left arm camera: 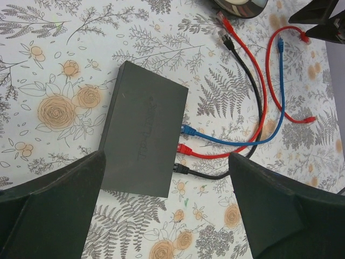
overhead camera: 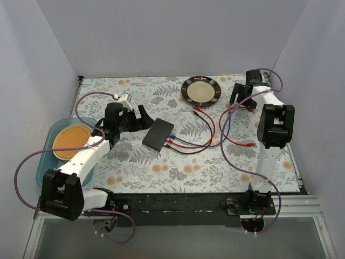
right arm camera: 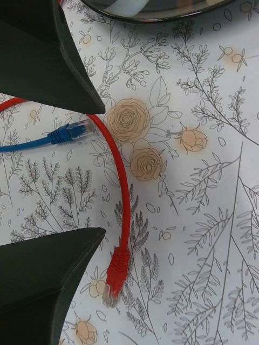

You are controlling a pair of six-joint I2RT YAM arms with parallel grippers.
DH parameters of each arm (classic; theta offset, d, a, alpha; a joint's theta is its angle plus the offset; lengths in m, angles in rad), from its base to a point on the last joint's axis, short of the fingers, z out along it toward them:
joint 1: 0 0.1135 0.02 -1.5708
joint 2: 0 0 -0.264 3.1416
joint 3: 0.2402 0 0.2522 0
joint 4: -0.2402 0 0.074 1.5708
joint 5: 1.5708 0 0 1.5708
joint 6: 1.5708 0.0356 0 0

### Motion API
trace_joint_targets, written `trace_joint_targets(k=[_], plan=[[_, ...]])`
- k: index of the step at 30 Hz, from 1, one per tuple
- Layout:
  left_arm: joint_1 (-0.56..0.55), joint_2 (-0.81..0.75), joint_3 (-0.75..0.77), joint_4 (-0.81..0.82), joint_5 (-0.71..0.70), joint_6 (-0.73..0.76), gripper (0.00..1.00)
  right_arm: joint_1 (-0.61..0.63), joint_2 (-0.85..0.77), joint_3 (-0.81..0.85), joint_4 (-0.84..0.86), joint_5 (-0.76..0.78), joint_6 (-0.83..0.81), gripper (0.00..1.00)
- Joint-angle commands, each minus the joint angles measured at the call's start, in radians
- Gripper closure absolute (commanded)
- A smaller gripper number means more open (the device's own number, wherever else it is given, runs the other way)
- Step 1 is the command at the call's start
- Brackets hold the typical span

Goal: Insert the plug into the switch port

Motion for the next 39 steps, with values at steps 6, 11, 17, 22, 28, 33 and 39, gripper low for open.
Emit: trace_joint_targets(k=[6, 11, 17, 22, 28, 33, 39], plan=[[0.004, 0.019, 0.035, -0.005, 0.016, 0.026, 0.02, 0.005, 0.034, 0.004, 0.011, -0.038, 0.036, 0.09], [0.004, 0.017, 0.035, -0.007, 0.014, 0.029, 0.02, 0.005, 0.106, 0.086, -0.018, -0.013, 0.041, 0.1], [0.004, 0.029, 0.036, -0.007, 0.022, 0.032, 0.02, 0.007, 0.218, 0.239, -0.079, -0.012, 0.036, 0.12], [0.004, 0.049, 0.045, -0.007, 0.031, 0.032, 0.02, 0.056, 0.278, 0.318, -0.118, 0.031, 0.002, 0.24], [0.004, 0.074, 0.05, -0.005, 0.056, 0.034, 0.02, 0.126, 0.31, 0.357, -0.139, 0.177, -0.05, 0.33], [0.004, 0.074, 0.05, -0.005, 0.059, 0.037, 0.02, 0.134, 0.347, 0.381, -0.167, 0.149, -0.054, 0.72], [0.004, 0.062, 0.047, -0.008, 0.057, 0.037, 0.02, 0.125, 0.327, 0.304, -0.13, 0.085, -0.074, 0.99]])
